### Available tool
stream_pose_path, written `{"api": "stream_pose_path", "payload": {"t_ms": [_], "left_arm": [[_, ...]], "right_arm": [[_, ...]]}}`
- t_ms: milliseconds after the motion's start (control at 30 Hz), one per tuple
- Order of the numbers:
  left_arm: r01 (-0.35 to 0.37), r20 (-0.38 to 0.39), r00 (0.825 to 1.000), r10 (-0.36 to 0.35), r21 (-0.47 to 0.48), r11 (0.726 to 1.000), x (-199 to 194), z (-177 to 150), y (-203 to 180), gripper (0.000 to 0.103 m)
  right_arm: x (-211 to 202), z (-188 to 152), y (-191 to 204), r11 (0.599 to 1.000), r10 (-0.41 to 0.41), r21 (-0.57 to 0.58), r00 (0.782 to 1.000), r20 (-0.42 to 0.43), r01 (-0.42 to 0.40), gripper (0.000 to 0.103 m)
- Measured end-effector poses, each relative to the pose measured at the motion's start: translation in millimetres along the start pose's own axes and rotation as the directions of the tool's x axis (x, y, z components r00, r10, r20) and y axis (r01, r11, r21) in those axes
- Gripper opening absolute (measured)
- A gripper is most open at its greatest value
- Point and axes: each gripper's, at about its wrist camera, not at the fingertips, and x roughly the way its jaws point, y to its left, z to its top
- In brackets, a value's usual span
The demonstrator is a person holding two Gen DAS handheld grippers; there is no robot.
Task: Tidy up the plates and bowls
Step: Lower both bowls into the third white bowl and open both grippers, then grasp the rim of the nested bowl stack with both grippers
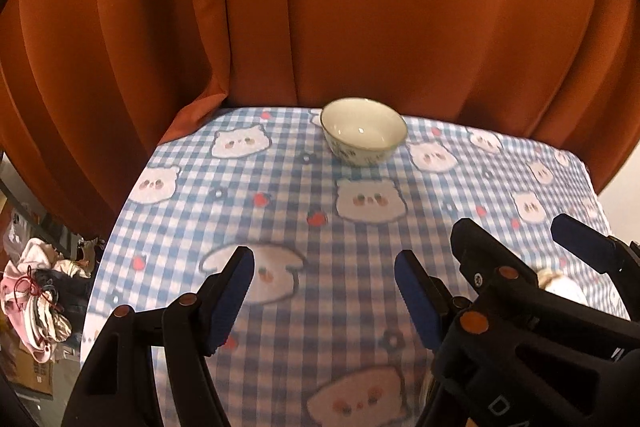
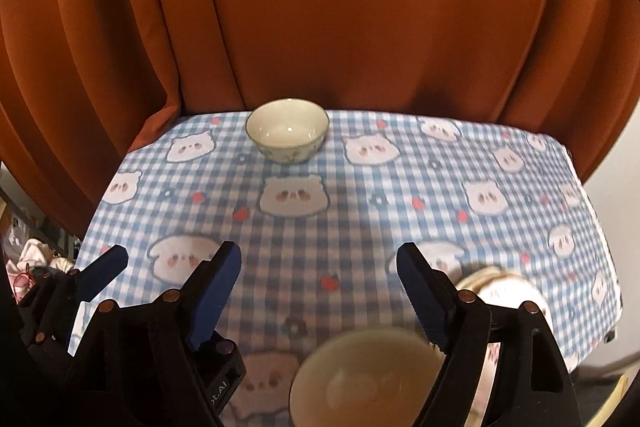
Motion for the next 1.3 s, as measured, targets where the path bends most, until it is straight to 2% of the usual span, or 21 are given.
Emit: {"api": "stream_pose_path", "payload": {"t_ms": [333,500,600,700,833,1033,1167,1267,1300], "left_arm": [[-0.090,-0.043,0.995,0.088,-0.043,0.995,57,47,8,0.076],[-0.120,-0.102,0.988,0.113,-0.061,0.991,89,55,6,0.078],[-0.150,-0.098,0.985,0.143,-0.065,0.987,106,63,2,0.077],[-0.119,-0.075,0.990,0.116,-0.041,0.992,121,73,-6,0.074],[-0.083,-0.092,0.992,0.083,0.000,0.997,146,88,-15,0.069],[-0.137,-0.100,0.986,0.135,-0.017,0.990,176,106,-19,0.069],[-0.180,-0.093,0.980,0.175,-0.050,0.982,193,115,-19,0.059],[-0.233,-0.061,0.971,0.229,-0.055,0.971,204,123,-20,0.058],[-0.237,-0.057,0.971,0.234,-0.055,0.970,207,125,-20,0.055]], "right_arm": [[68,55,1,0.997,0.074,-0.034,0.997,-0.030,-0.075,0.086],[103,65,-2,0.993,0.110,-0.034,0.993,-0.052,-0.111,0.086],[124,71,-8,0.991,0.130,-0.021,0.989,-0.069,-0.131,0.086],[142,79,-13,0.990,0.139,-0.007,0.988,-0.068,-0.140,0.086],[168,89,-23,0.988,0.156,0.014,0.985,-0.068,-0.156,0.086],[206,105,-29,0.986,0.165,0.034,0.983,-0.076,-0.162,0.086],[225,117,-32,0.987,0.159,0.043,0.985,-0.066,-0.156,0.086],[238,123,-35,0.987,0.153,0.064,0.986,-0.063,-0.149,0.086],[243,125,-36,0.986,0.155,0.069,0.986,-0.063,-0.151,0.085]]}}
